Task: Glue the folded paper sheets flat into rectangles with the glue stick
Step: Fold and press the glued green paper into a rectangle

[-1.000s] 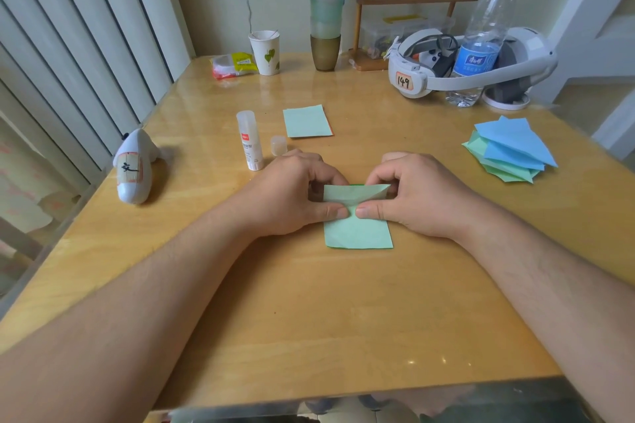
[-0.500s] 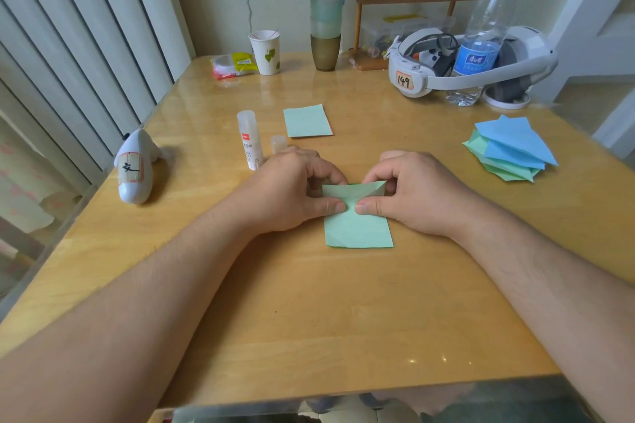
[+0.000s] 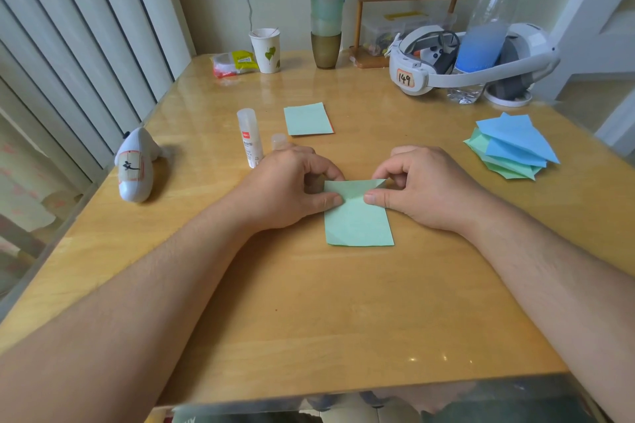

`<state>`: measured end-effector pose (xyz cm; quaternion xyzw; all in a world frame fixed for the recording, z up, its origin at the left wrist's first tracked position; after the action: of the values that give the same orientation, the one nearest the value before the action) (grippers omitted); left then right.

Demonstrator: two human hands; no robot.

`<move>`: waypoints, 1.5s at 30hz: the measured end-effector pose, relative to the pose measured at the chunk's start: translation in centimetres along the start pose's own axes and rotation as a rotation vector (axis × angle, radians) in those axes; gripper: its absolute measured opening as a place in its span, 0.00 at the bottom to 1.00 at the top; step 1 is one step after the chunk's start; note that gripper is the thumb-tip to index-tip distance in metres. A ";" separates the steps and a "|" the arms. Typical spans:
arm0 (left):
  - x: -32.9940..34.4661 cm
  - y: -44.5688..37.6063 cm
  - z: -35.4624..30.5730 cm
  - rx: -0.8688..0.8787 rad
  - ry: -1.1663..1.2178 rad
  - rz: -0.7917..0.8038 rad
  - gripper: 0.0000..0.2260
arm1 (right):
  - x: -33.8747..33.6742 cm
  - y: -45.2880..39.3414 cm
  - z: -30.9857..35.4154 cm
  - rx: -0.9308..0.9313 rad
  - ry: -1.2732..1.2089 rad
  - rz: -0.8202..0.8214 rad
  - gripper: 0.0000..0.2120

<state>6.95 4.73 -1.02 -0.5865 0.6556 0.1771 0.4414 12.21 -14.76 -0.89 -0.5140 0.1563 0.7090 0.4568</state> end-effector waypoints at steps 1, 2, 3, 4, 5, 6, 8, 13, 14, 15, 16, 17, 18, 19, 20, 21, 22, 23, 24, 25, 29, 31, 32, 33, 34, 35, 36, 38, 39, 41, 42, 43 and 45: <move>-0.2 0.1 0.1 -0.004 -0.002 -0.001 0.10 | -0.1 0.0 -0.1 0.001 0.006 -0.002 0.09; -0.3 0.1 0.1 -0.010 -0.005 -0.001 0.10 | -0.1 0.0 -0.2 0.002 0.009 -0.003 0.09; -0.4 0.1 0.1 -0.016 -0.006 -0.002 0.09 | -0.1 0.0 -0.2 0.005 0.011 -0.004 0.09; -0.4 0.1 0.1 -0.021 -0.006 -0.005 0.09 | -0.1 0.0 -0.3 0.007 0.011 -0.005 0.09; -0.4 0.1 0.1 -0.024 -0.007 -0.008 0.09 | -0.1 -0.1 -0.3 0.008 0.010 -0.005 0.08; -0.3 0.1 0.1 -0.027 -0.008 -0.011 0.09 | 0.0 -0.1 -0.3 0.009 0.009 -0.006 0.08; -0.2 -0.1 0.0 -0.024 -0.015 -0.021 0.09 | 0.4 -0.2 0.1 0.000 0.009 -0.013 0.08; 0.2 -0.4 -1.1 0.033 -0.082 -0.088 0.08 | 1.3 -0.5 1.3 -0.043 0.019 -0.027 0.10; 0.2 -0.4 -1.2 0.044 -0.098 -0.103 0.08 | 1.3 -0.5 1.3 -0.043 0.017 -0.026 0.11; 0.2 -0.4 -1.2 0.049 -0.110 -0.113 0.08 | 1.3 -0.6 1.3 -0.042 0.014 -0.026 0.11; 0.2 -0.4 -1.2 0.047 -0.116 -0.117 0.08 | 1.3 -0.6 1.3 -0.042 0.009 -0.025 0.11; 0.2 -0.4 -1.1 0.042 -0.117 -0.118 0.08 | 1.3 -0.6 1.3 -0.040 0.006 -0.023 0.11; 0.2 -0.5 -1.1 0.035 -0.114 -0.116 0.08 | 1.4 -0.6 1.2 -0.038 0.005 -0.018 0.11; 0.2 -0.5 -1.0 0.024 -0.109 -0.114 0.08 | 1.3 -0.6 1.2 -0.035 0.009 -0.012 0.11; 0.2 -0.5 -0.9 0.009 -0.101 -0.107 0.08 | 1.3 -0.7 1.1 -0.030 0.017 -0.007 0.11; 0.2 -0.5 -0.8 -0.009 -0.092 -0.096 0.08 | 1.2 -0.7 0.9 -0.021 0.023 -0.002 0.11; 0.2 -0.5 -0.7 -0.024 -0.082 -0.082 0.08 | 1.1 -0.7 0.7 -0.008 0.026 0.003 0.11; 0.2 -0.4 -0.6 -0.037 -0.072 -0.066 0.08 | 0.9 -0.7 0.4 0.009 0.024 0.008 0.11; 0.1 -0.4 -0.4 -0.050 -0.064 -0.052 0.07 | 0.8 -0.6 0.1 0.024 0.018 0.011 0.11; 0.0 -0.3 -0.2 -0.065 -0.056 -0.040 0.07 | 0.7 -0.6 -0.1 0.035 0.012 0.012 0.10; -0.6 0.0 0.6 -0.104 -0.021 -0.025 0.08 | 0.5 -0.5 -0.3 0.048 0.018 0.000 0.11; -0.7 0.0 0.6 -0.096 -0.015 -0.032 0.08 | 0.4 -0.5 -0.3 0.054 0.016 -0.003 0.11; -0.6 0.0 0.5 -0.090 -0.016 -0.038 0.07 | 0.4 -0.5 -0.3 0.055 0.014 -0.003 0.11; -0.6 0.0 0.5 -0.084 -0.019 -0.042 0.07 | 0.5 -0.5 -0.3 0.056 0.011 -0.004 0.11; -0.4 -0.1 0.4 -0.078 -0.029 -0.045 0.07 | 0.5 -0.5 -0.3 0.056 0.007 -0.007 0.11; -0.2 -0.2 0.3 -0.073 -0.043 -0.045 0.07 | 0.6 -0.6 -0.2 0.052 0.002 -0.011 0.11; 0.0 -0.4 0.2 -0.066 -0.057 -0.045 0.06 | 0.7 -0.6 -0.1 0.046 -0.003 -0.013 0.11; 0.4 -0.6 -0.1 -0.046 -0.075 -0.052 0.06 | 1.0 -0.8 0.4 0.027 -0.010 -0.013 0.11; 0.5 -0.7 -0.3 -0.037 -0.083 -0.061 0.07 | 1.2 -0.8 0.6 0.015 -0.011 -0.012 0.11; 0.6 -0.9 -0.5 -0.025 -0.092 -0.085 0.07 | 1.4 -1.0 1.0 -0.002 -0.014 -0.012 0.10; 0.6 -0.9 -0.5 -0.023 -0.092 -0.094 0.07 | 1.5 -1.0 1.0 -0.005 -0.016 -0.015 0.09; 0.5 -0.9 -0.5 -0.027 -0.089 -0.096 0.07 | 1.5 -1.0 1.0 -0.004 -0.016 -0.016 0.09; 0.5 -0.9 -0.4 -0.051 -0.070 -0.093 0.07 | 1.5 -1.0 0.9 -0.001 -0.011 -0.013 0.08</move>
<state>7.66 3.91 -0.93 -0.6209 0.6069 0.1937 0.4567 12.43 -12.84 -1.52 -0.5113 0.1501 0.7090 0.4619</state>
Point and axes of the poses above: each hand's wrist, its own y-axis away from the middle knuckle, its own x-axis out of the palm, z = x × y, the point moved 6 cm from there along -y, towards the middle knuckle, and after that the axes turned 4 degrees about y, right-handed, at the moved point
